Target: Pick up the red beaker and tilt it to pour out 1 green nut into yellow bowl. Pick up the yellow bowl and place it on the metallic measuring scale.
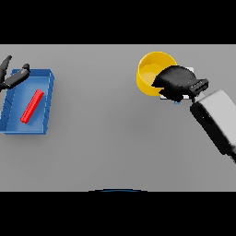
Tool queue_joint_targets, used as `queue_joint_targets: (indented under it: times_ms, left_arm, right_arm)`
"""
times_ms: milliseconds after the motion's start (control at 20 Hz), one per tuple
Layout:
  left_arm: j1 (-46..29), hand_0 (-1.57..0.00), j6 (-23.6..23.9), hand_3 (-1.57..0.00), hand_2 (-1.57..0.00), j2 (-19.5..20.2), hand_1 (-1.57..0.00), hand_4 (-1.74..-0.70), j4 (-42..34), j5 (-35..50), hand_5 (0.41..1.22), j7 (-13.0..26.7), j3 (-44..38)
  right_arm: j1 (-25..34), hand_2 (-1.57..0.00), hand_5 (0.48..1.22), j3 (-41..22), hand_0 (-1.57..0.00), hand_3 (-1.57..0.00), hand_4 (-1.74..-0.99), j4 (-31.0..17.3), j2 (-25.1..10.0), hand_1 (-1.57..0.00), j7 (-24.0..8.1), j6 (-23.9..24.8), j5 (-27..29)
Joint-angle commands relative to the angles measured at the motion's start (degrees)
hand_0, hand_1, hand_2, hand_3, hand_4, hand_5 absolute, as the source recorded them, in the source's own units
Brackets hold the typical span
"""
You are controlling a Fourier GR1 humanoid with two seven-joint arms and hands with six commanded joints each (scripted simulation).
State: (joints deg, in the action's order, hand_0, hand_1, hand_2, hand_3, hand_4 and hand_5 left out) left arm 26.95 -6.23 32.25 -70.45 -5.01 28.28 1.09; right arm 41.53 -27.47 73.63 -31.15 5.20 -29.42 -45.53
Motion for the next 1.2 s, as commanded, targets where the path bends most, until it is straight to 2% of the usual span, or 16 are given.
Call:
queue_joint_targets:
  times_ms: [0,100,300,500,650,700,750,1000,1150]
  left_arm:
    - [0.2,0.00,0.3,0.00,0.00,-0.4,0.00,-0.84,-0.4,0.0,0.737,0.6,0.2]
    - [-0.2,0.00,0.4,0.00,0.00,0.0,0.00,-0.85,-0.5,-0.1,0.746,0.5,0.0]
    - [-0.2,0.00,0.7,0.00,0.00,-0.3,0.00,-0.85,-1.0,0.1,0.761,1.9,-0.2]
    - [-1.3,0.00,0.7,0.00,0.00,0.2,0.00,-0.86,-3.2,0.3,0.779,3.2,0.0]
    - [0.2,0.00,0.6,0.00,0.00,-0.3,0.00,-0.86,-1.5,-0.2,0.797,4.0,0.4]
    - [0.4,0.00,0.8,0.00,0.00,-0.5,0.00,-0.86,-1.2,-0.6,0.802,3.7,0.7]
    - [0.6,0.00,0.9,0.00,0.00,-0.6,0.00,-0.86,-0.6,-0.7,0.804,3.5,0.6]
    - [-0.6,0.00,0.5,0.00,0.00,0.0,0.00,-0.85,-1.4,-0.4,0.799,3.5,0.3]
    - [0.0,0.00,0.2,0.00,0.00,-0.1,0.00,-0.84,-1.3,-0.3,0.783,3.5,0.4]
  right_arm:
    - [1.0,-1.54,1.221,0.3,-1.56,-1.15,-1.741,-2.2,-0.2,-1.57,0.5,1.2,-0.4]
    - [1.2,-1.55,1.221,1.0,-1.57,-1.15,-1.741,-5.3,-2.0,-1.57,2.5,3.5,-0.9]
    - [3.5,-1.55,1.221,2.3,-1.57,-1.15,-1.741,-13.9,-1.0,-1.57,2.1,7.2,-1.7]
    - [3.6,-1.50,1.221,3.3,-1.57,-1.18,-1.741,-20.1,-0.8,-1.57,3.9,10.4,-1.8]
    - [4.2,-1.43,1.221,3.6,-1.57,-1.29,-1.741,-24.6,0.4,-1.57,4.4,12.6,-2.1]
    - [4.5,-1.41,1.221,3.8,-1.57,-1.32,-1.741,-25.8,0.2,-1.57,5.4,12.9,-2.0]
    - [4.9,-1.40,1.221,4.1,-1.57,-1.34,-1.741,-26.8,0.9,-1.57,4.6,12.9,-1.7]
    - [5.4,-1.38,1.221,3.9,-1.57,-1.40,-1.741,-31.2,1.7,-1.57,5.3,13.9,-2.1]
    - [5.3,-1.37,1.221,3.9,-1.57,-1.45,-1.741,-31.8,1.9,-1.57,5.8,13.3,-1.7]
